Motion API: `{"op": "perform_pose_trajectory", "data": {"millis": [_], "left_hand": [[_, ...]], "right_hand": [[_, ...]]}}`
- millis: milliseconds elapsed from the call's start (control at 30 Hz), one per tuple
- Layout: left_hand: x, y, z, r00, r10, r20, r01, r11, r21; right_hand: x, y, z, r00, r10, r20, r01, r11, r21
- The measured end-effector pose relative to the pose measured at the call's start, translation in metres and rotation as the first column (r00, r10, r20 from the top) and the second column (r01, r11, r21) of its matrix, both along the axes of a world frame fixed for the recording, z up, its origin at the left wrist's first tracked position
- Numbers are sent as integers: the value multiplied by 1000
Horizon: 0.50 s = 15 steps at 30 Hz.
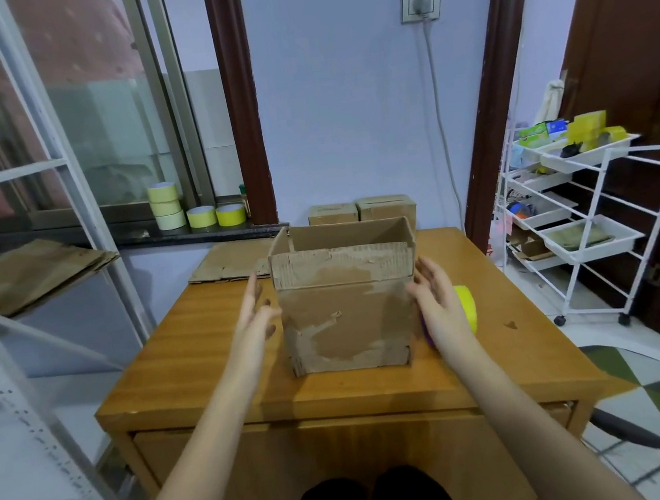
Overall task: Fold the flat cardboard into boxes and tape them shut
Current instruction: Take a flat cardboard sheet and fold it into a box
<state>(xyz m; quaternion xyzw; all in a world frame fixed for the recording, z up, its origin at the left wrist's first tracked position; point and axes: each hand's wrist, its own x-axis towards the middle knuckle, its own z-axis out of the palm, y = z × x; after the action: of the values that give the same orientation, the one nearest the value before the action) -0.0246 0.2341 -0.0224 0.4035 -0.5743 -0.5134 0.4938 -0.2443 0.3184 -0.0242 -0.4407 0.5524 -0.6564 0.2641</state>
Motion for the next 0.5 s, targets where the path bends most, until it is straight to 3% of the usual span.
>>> {"op": "perform_pose_trajectory", "data": {"millis": [100, 233, 367, 500], "left_hand": [[-4, -1, 32, 996, 77, -50, -76, 997, 10], [-15, -5, 58, 995, 90, 47, -91, 996, 20], [-22, -1, 65, 992, 62, 107, -59, 998, -34], [-25, 0, 65, 993, 43, 112, -45, 999, 9]], "right_hand": [[5, -5, 33, 998, -56, -19, 55, 997, -45], [11, -16, 59, 994, -85, -67, 87, 996, 25], [13, -22, 59, 997, -45, -69, 50, 995, 81], [9, -19, 54, 998, 29, -49, -23, 994, 104]]}}
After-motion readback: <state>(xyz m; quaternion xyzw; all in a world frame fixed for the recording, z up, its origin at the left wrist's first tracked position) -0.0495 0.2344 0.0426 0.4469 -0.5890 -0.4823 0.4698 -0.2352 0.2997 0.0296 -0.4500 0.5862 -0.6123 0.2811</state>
